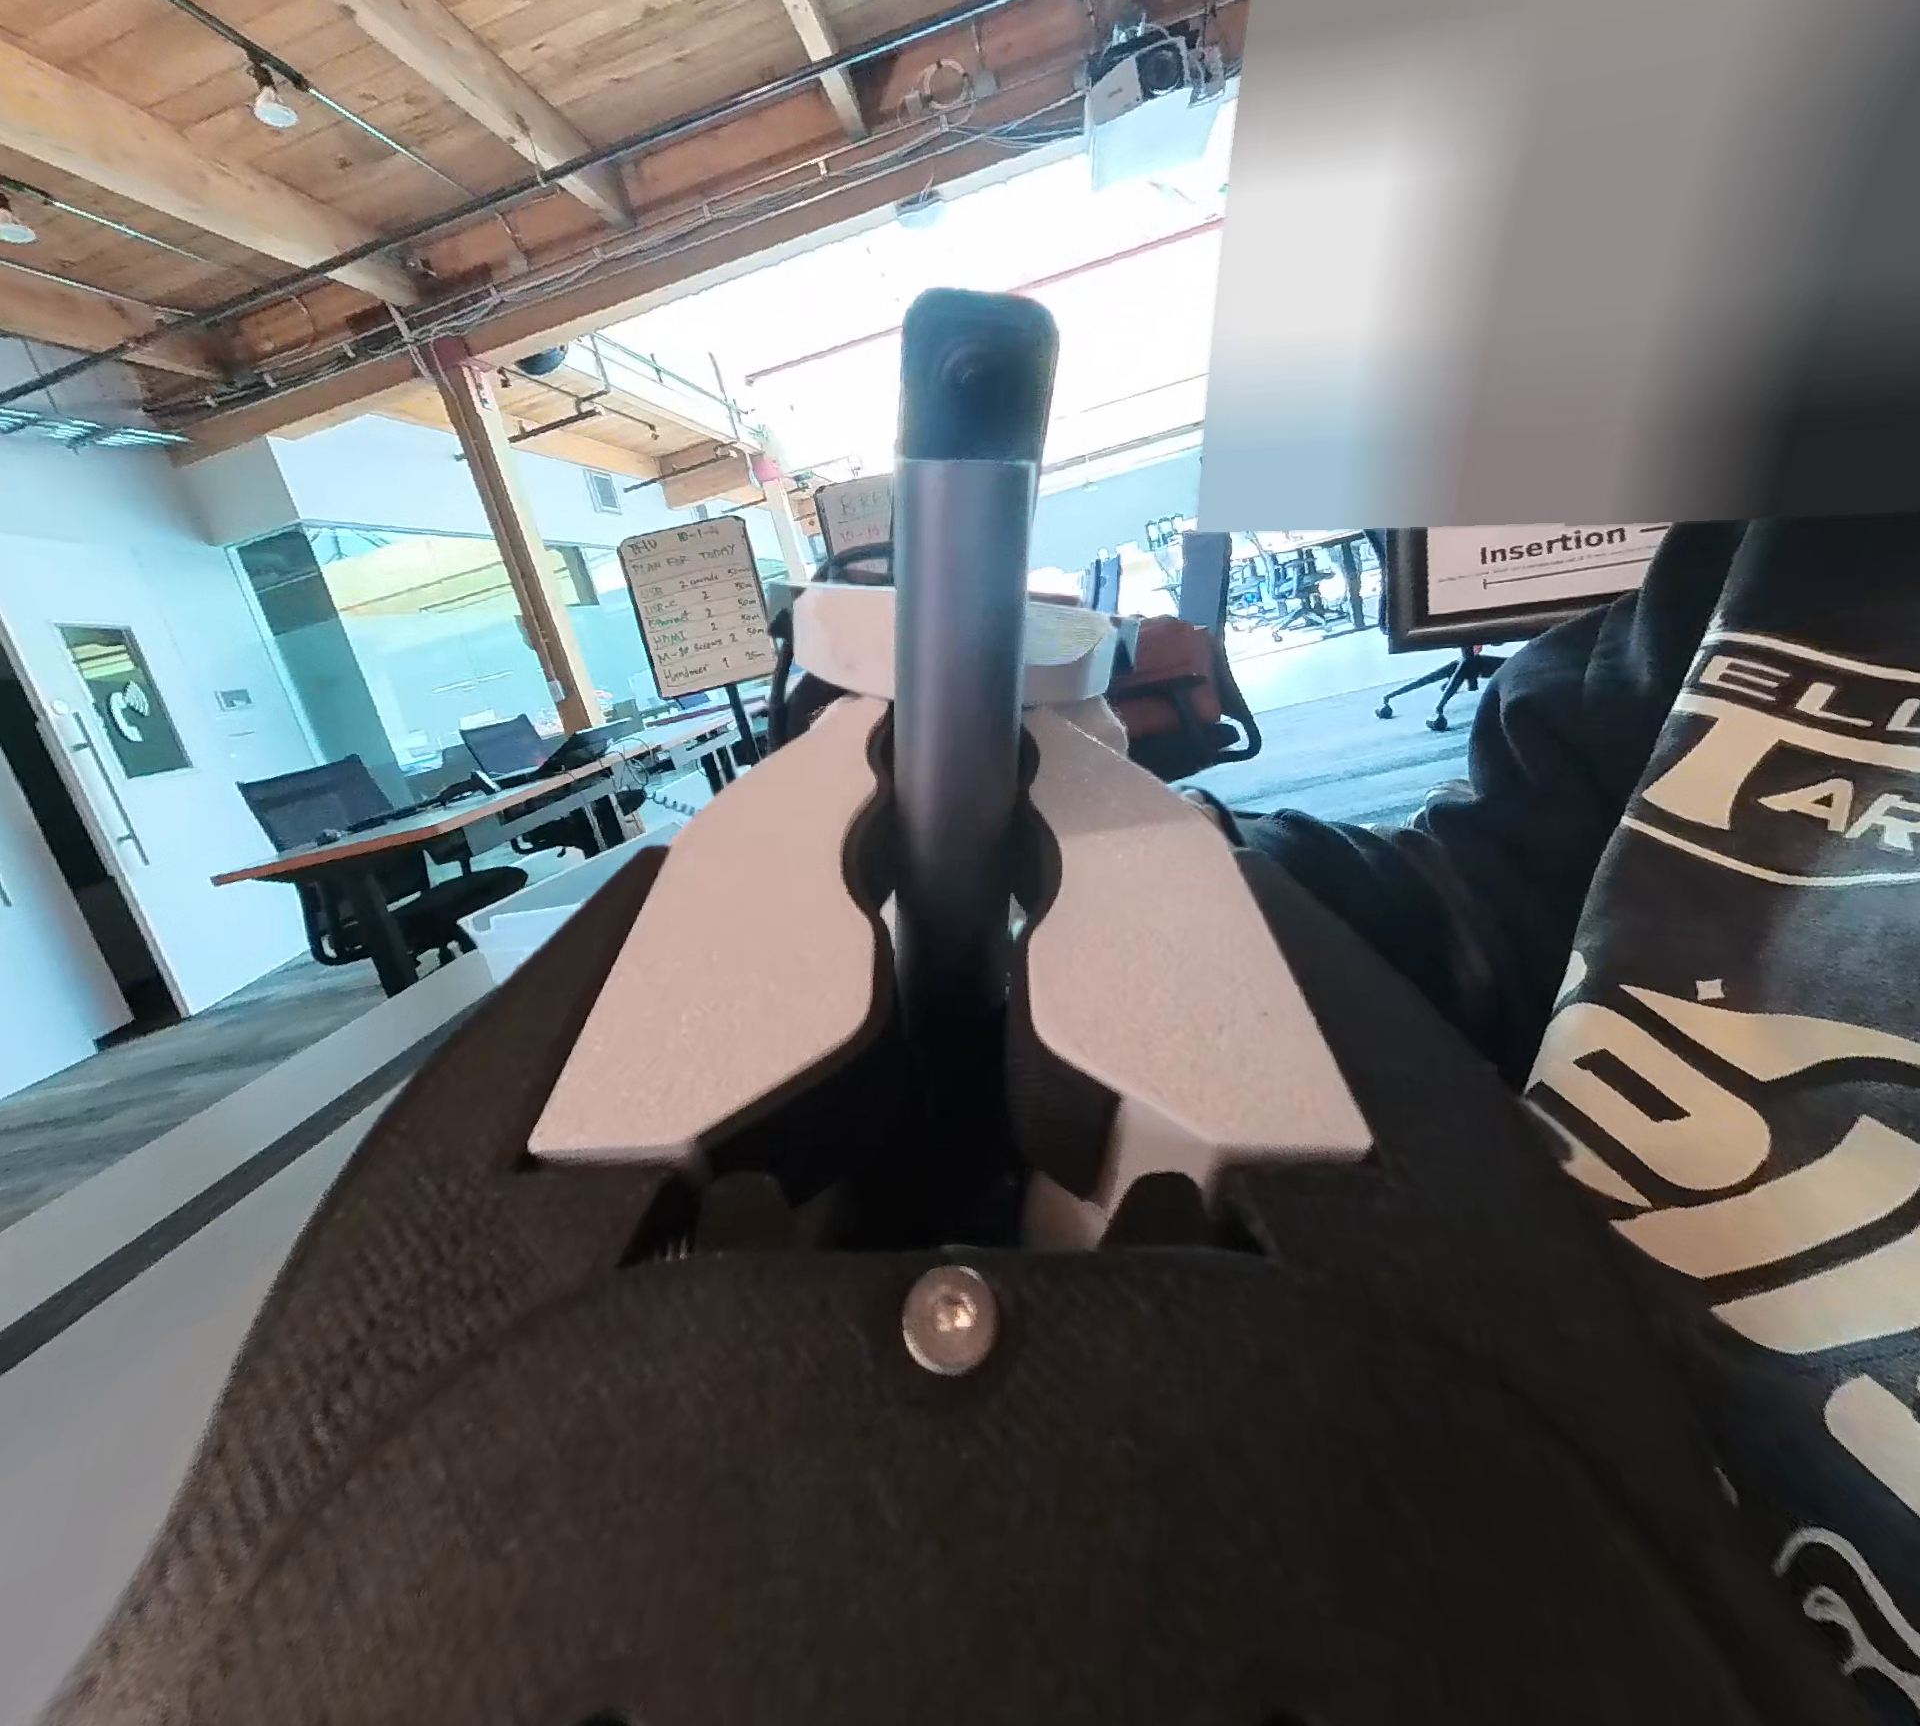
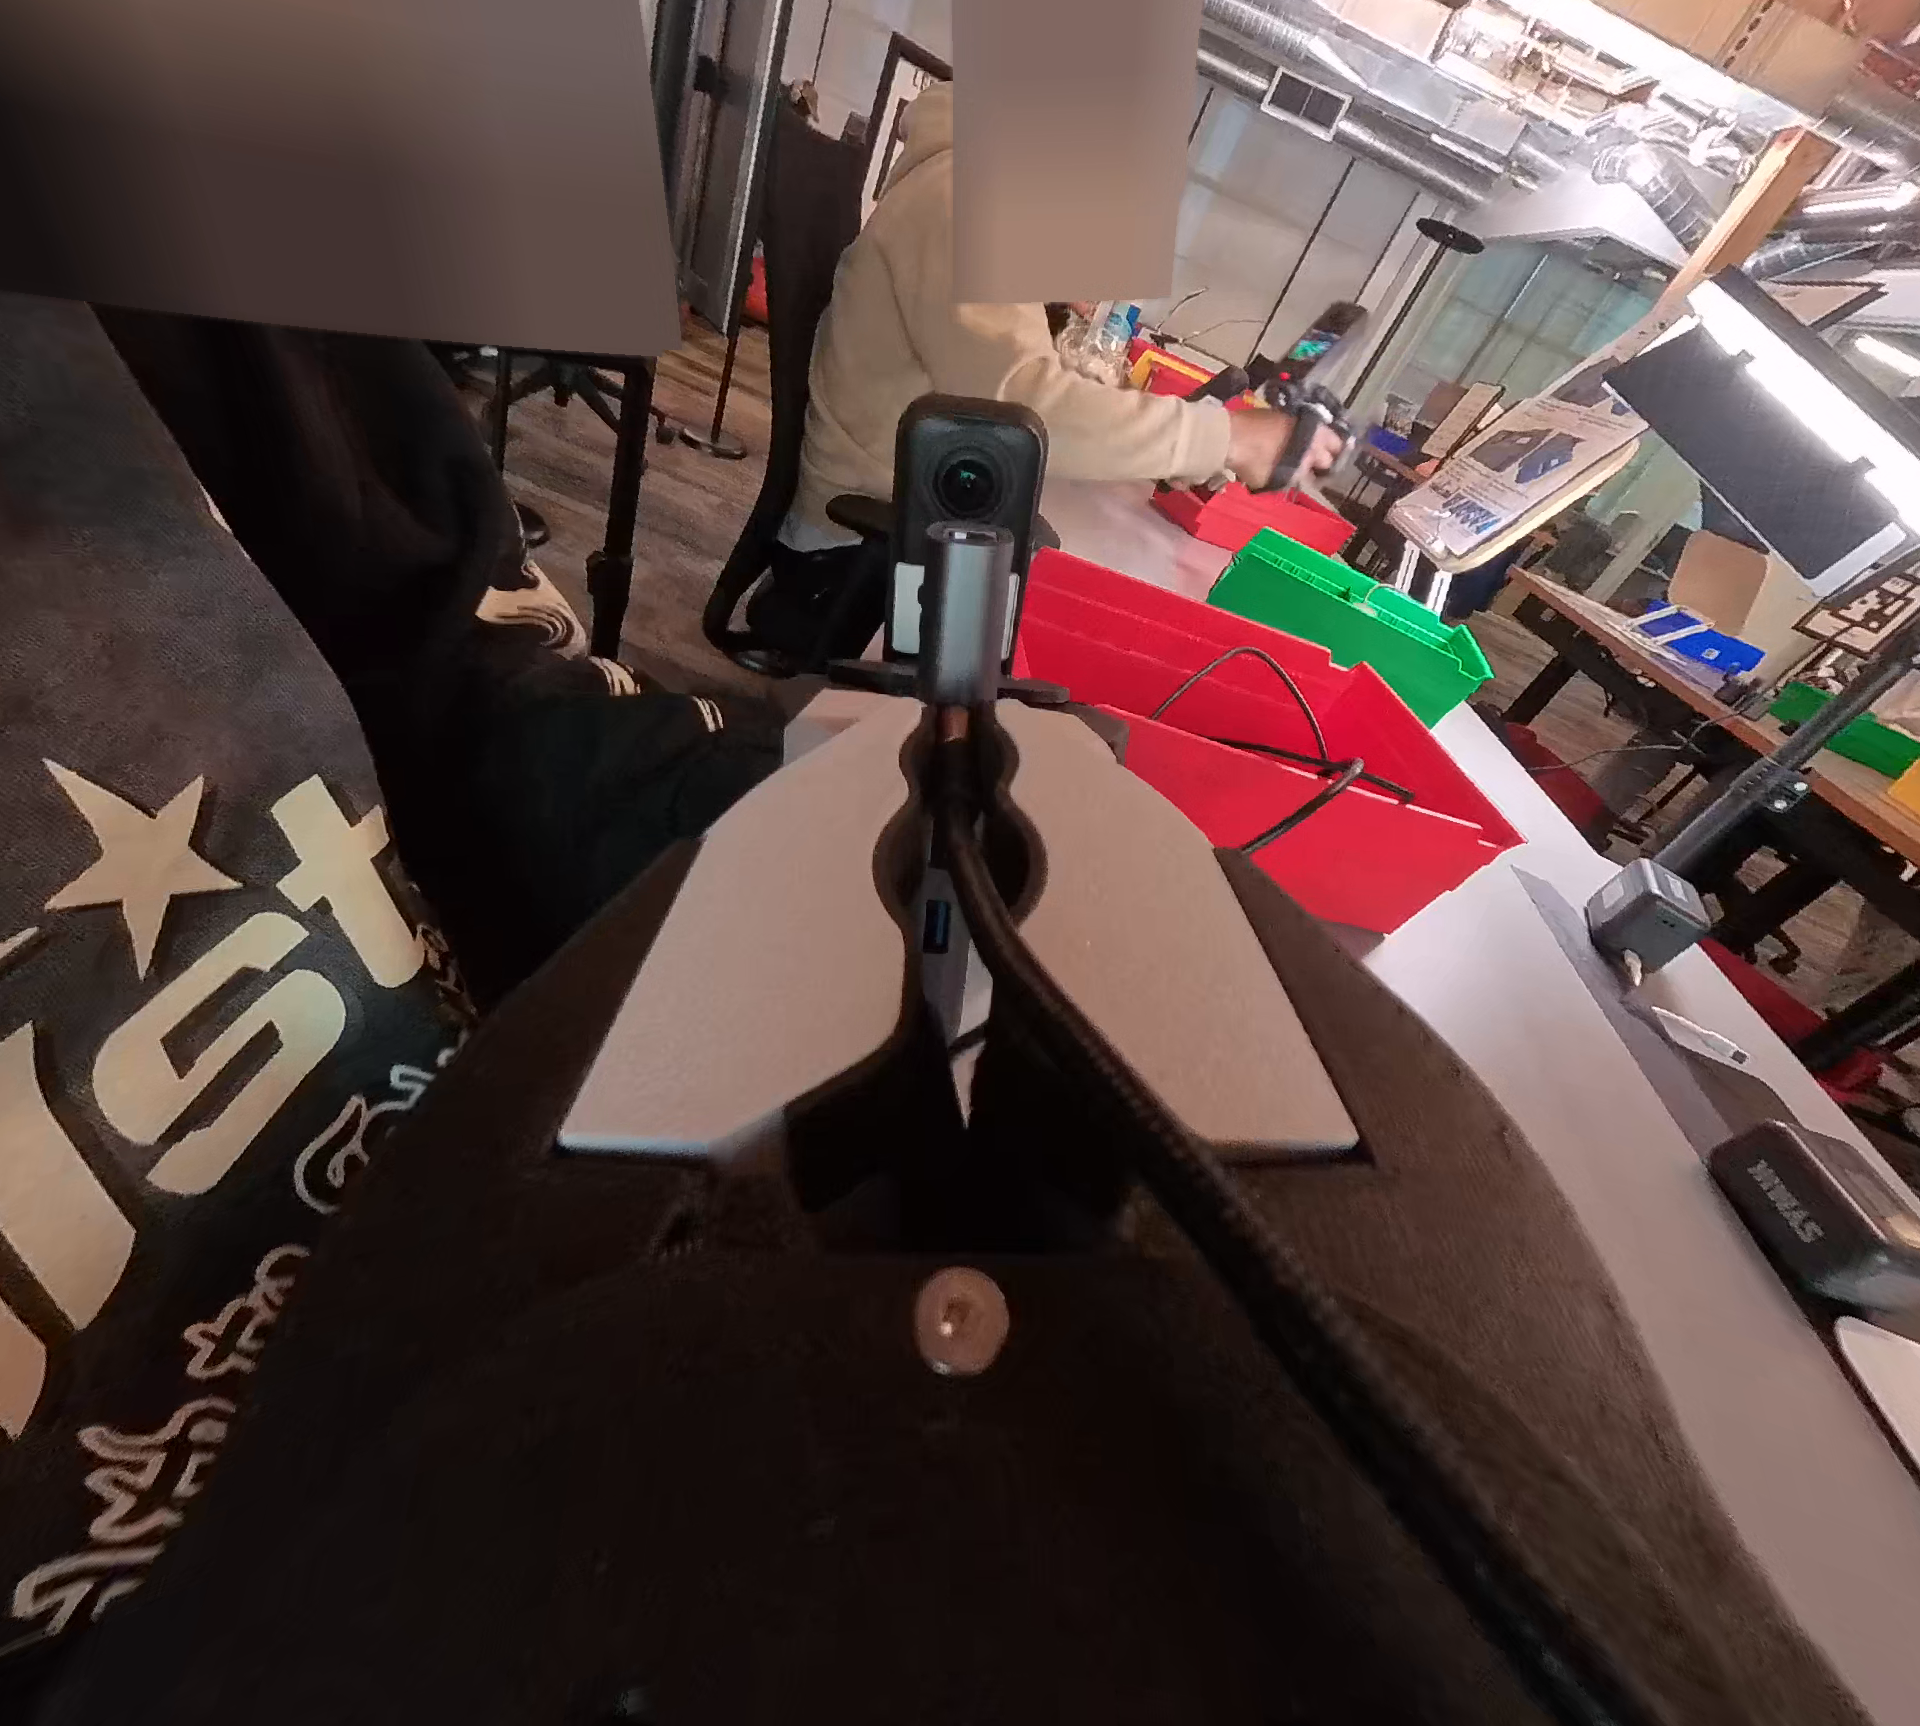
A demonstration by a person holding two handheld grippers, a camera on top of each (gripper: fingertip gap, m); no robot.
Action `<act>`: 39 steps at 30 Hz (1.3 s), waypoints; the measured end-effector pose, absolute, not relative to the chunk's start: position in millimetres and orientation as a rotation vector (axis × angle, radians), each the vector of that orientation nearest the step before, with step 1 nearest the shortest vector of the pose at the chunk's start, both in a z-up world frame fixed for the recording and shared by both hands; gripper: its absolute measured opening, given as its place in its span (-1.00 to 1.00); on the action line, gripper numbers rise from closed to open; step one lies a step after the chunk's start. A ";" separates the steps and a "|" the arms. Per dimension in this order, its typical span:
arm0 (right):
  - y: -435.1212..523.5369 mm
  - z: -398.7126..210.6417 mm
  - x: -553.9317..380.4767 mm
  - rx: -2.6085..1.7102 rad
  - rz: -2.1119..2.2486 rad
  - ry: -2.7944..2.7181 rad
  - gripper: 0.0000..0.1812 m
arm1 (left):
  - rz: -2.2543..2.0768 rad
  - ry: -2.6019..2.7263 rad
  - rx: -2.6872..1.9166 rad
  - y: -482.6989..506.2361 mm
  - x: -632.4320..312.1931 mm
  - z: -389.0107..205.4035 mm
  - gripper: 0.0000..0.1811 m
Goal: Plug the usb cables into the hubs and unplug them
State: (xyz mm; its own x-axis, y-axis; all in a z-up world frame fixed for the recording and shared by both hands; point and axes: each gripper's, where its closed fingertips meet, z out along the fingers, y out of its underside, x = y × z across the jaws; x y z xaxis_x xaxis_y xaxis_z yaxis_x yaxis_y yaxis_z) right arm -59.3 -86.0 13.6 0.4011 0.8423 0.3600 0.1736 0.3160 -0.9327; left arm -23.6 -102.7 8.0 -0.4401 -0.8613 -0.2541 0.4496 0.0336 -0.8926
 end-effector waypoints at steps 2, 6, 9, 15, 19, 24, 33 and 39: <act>-87.4 10.3 -54.6 -1.232 0.526 -1.141 -0.92 | -1.578 1.308 -0.491 -103.7 -18.8 4.3 -0.82; -90.9 5.4 -47.4 -1.313 0.354 -1.224 -0.92 | -1.503 1.343 -0.492 -105.2 -13.1 0.3 -0.82; -91.8 4.1 -44.5 -1.327 0.334 -1.239 -0.92 | -1.495 1.351 -0.495 -105.1 -12.3 -1.0 -0.82; -94.4 2.3 -45.5 -1.292 0.436 -1.243 -0.92 | -1.545 1.367 -0.490 -109.3 -14.9 -3.0 -0.82; -93.0 -2.7 -36.9 -1.305 0.524 -1.243 -0.92 | -1.526 1.392 -0.536 -107.7 -8.2 -9.3 -0.82; -93.2 -12.9 -26.4 -1.466 0.204 -1.340 -0.93 | -1.432 1.454 -0.577 -106.8 1.3 -20.6 -0.82; -90.9 17.5 25.2 -1.268 0.550 -1.051 -0.93 | -1.713 0.990 -0.585 -30.0 -62.6 28.4 -0.82; -128.6 78.8 54.1 -1.224 0.534 -0.852 -0.93 | -1.613 1.197 -0.634 -58.1 -31.6 4.5 -0.81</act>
